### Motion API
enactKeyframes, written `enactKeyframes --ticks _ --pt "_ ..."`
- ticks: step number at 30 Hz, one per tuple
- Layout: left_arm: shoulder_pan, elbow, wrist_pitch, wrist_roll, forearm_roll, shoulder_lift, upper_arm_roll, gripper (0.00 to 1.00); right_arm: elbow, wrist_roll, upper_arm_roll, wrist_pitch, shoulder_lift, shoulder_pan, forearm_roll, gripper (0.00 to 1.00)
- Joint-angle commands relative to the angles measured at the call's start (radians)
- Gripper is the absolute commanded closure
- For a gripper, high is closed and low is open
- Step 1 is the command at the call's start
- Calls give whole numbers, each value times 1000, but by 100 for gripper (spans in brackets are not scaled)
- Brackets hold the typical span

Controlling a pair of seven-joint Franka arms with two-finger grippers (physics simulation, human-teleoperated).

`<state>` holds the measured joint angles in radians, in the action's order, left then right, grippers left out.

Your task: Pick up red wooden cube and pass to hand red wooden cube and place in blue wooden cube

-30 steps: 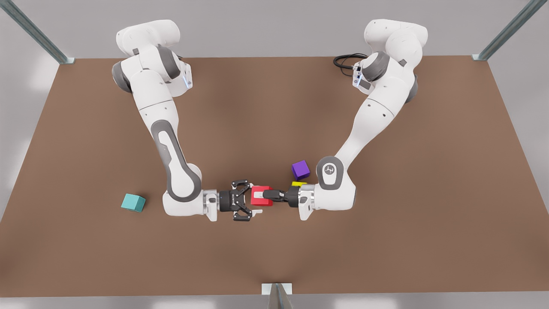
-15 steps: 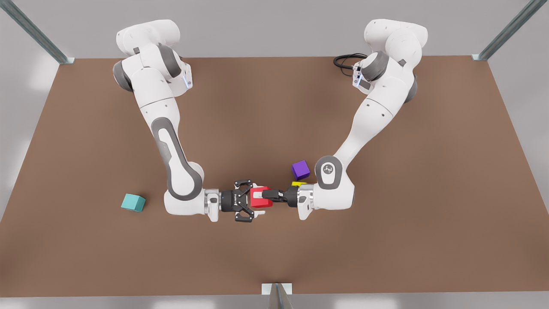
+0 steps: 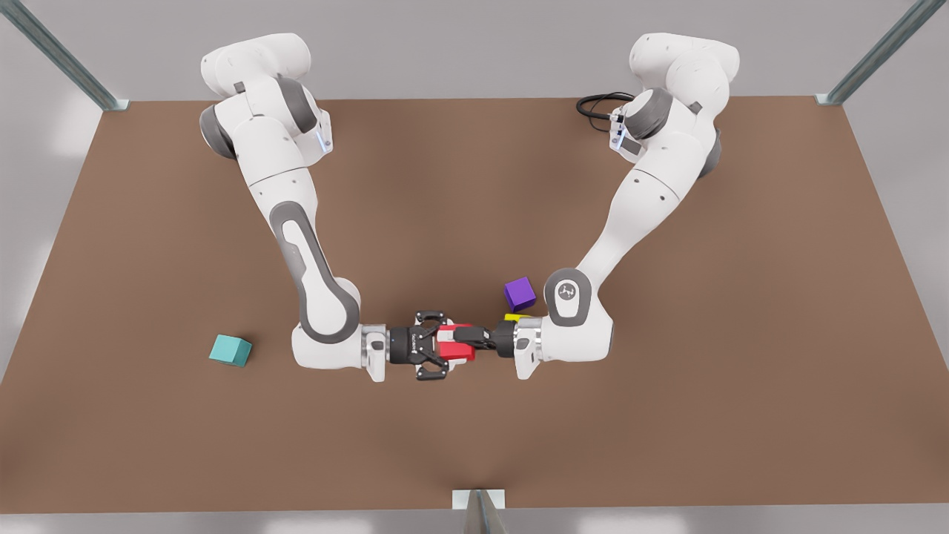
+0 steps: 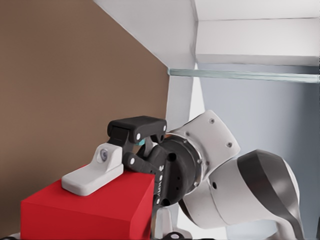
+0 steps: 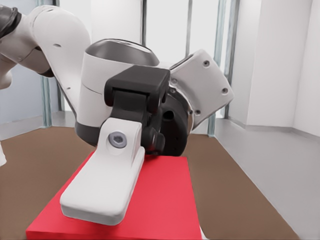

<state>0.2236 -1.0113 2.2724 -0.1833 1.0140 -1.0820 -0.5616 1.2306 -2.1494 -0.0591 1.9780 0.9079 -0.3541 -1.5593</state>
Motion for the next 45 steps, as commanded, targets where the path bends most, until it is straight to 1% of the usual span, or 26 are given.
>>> enactKeyframes --ticks 1,6,9,10,12,13,14,15,16,17,19,20,21,22,23,24,26,27,28,29,32,35,38,39,40,45 --pt "0 0 1 -39 0 2 -1 0 0 37 -1 10 -1 0 -5 55" --pt "-47 0 -17 -42 -6 8 -1 0 1 39 1 10 -4 1 -5 54" --pt "-112 -1 -109 -42 -9 19 -1 0 1 48 4 8 -7 6 1 54" --pt "-142 -1 -152 -42 -15 19 -1 0 4 48 25 -19 -9 23 51 54" --pt "-242 0 -294 -41 -55 20 -1 0 29 51 27 -159 -27 110 421 54" --pt "-302 0 -391 -39 -119 30 2 0 44 54 28 -221 -61 159 683 54" --pt "-398 8 -631 25 -368 77 0 0 69 59 35 -301 -101 207 918 54" --pt "-441 8 -778 96 -625 174 2 0 128 59 70 -306 -165 210 1080 54" --pt "-449 8 -898 116 -929 263 -1 0 144 132 81 -306 -236 193 1301 54" --pt "-457 8 -1007 116 -1089 318 2 0 147 177 79 -303 -254 193 1447 54" --pt "-552 5 -1056 117 -1117 340 -17 0 148 178 87 -298 -273 202 1605 54" --pt "-575 4 -1073 120 -1143 355 -21 0 159 180 87 -292 -284 202 1653 54" --pt "-552 -140 -1009 116 -1135 474 36 0 161 178 88 -281 -280 207 1654 54" --pt "-139 -631 -659 122 -1027 851 501 0 167 178 91 -281 -284 210 1670 54" --pt "-26 -767 -530 119 -973 924 611 0 178 180 91 -274 -290 211 1687 55" --pt "-27 -558 -706 116 -977 812 605 0 222 178 93 -205 -313 211 1706 57" --pt "-23 -529 -731 116 -973 794 603 0 240 178 93 -156 -313 213 1723 57" --pt "-33 -388 -804 116 -931 763 608 0 247 178 93 -127 -313 221 1723 55" --pt "-36 -283 -852 116 -933 740 612 0 263 178 93 -94 -314 236 1728 53" --pt "-67 -248 -857 107 -930 708 612 0 270 180 93 -74 -319 245 1728 53" --pt "-73 -216 -828 105 -933 705 611 0 283 181 93 1 -317 280 1725 51" --pt "-73 -216 -847 108 -931 705 611 0 409 181 94 100 -374 287 1720 51" --pt "-73 -217 -866 110 -939 703 611 0 480 180 111 206 -395 299 1722 49" --pt "-73 -217 -866 110 -937 703 611 0 487 180 116 219 -400 300 1722 49" --pt "-73 -217 -866 108 -937 702 611 0 487 181 117 226 -391 313 1722 43" --pt "-70 -217 -860 113 -986 694 609 0 483 178 117 225 -386 334 1726 41"
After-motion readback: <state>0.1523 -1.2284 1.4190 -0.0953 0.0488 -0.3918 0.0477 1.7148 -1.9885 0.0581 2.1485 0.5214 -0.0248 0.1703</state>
